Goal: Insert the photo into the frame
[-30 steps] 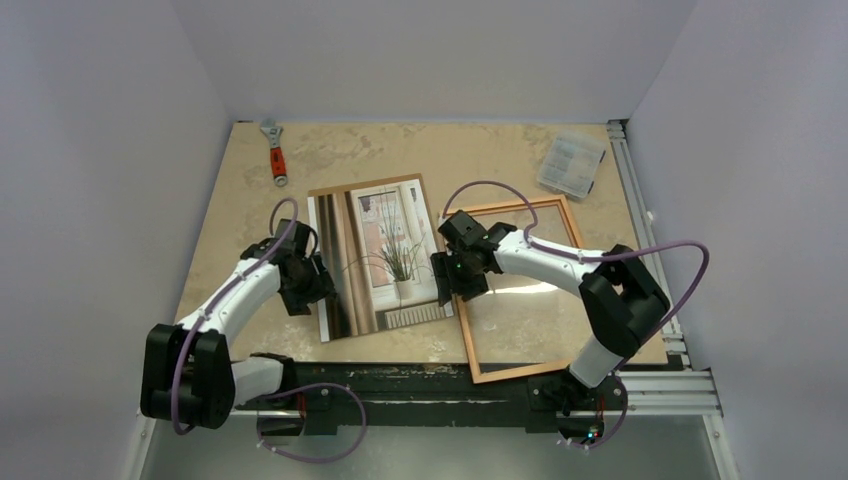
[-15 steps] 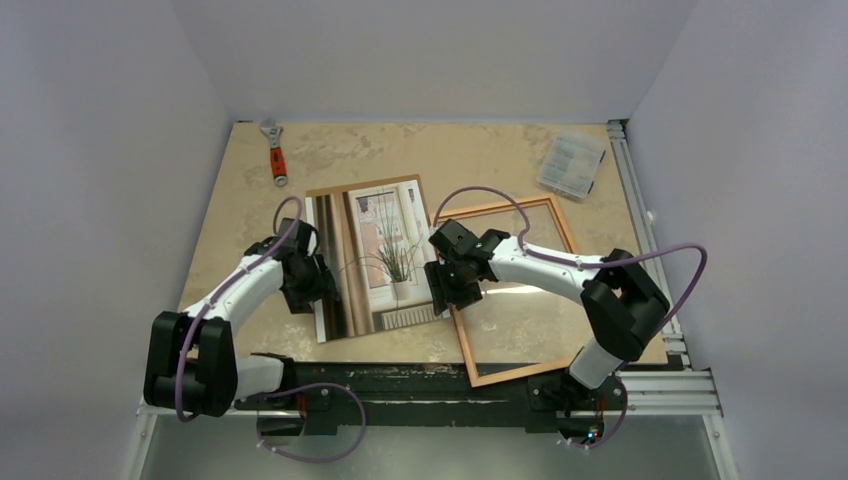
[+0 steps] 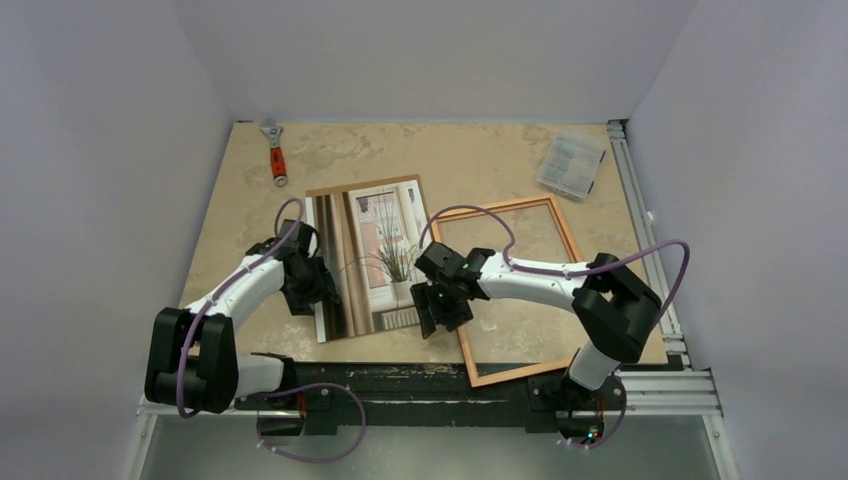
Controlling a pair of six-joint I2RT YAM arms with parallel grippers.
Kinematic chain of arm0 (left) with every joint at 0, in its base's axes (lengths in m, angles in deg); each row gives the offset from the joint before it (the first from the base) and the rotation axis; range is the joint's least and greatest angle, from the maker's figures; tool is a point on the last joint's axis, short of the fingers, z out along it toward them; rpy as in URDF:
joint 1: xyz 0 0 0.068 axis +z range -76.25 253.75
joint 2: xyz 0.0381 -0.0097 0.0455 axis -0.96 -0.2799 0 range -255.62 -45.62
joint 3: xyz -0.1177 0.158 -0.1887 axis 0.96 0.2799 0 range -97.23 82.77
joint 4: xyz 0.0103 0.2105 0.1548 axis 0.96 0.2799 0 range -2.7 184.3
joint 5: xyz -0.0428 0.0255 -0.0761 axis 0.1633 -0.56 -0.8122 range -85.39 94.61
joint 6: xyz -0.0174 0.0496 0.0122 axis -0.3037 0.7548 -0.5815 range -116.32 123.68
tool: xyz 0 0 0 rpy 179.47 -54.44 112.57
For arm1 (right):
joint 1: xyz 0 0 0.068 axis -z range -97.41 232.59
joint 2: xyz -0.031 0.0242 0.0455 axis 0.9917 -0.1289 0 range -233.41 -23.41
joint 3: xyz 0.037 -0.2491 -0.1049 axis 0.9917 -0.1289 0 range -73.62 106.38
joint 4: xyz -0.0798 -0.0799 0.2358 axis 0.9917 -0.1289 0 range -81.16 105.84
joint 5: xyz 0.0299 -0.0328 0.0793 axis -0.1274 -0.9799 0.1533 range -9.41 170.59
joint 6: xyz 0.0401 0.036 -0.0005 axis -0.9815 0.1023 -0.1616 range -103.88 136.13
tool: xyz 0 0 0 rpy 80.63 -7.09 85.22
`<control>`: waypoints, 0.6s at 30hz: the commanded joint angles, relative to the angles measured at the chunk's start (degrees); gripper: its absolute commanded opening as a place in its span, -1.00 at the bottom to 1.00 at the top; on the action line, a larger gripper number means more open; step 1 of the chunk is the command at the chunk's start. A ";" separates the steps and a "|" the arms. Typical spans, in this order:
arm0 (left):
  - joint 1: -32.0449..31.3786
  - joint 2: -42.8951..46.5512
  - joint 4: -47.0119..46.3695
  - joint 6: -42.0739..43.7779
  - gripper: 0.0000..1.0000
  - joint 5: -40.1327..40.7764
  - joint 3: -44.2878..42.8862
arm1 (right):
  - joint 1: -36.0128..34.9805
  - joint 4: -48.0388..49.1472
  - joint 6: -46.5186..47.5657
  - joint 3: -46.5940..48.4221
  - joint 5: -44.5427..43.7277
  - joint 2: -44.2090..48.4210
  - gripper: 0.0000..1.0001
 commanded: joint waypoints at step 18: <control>0.39 -1.19 -2.20 1.59 0.21 -0.71 0.14 | 5.77 4.21 -3.66 -2.03 -2.84 -3.08 0.33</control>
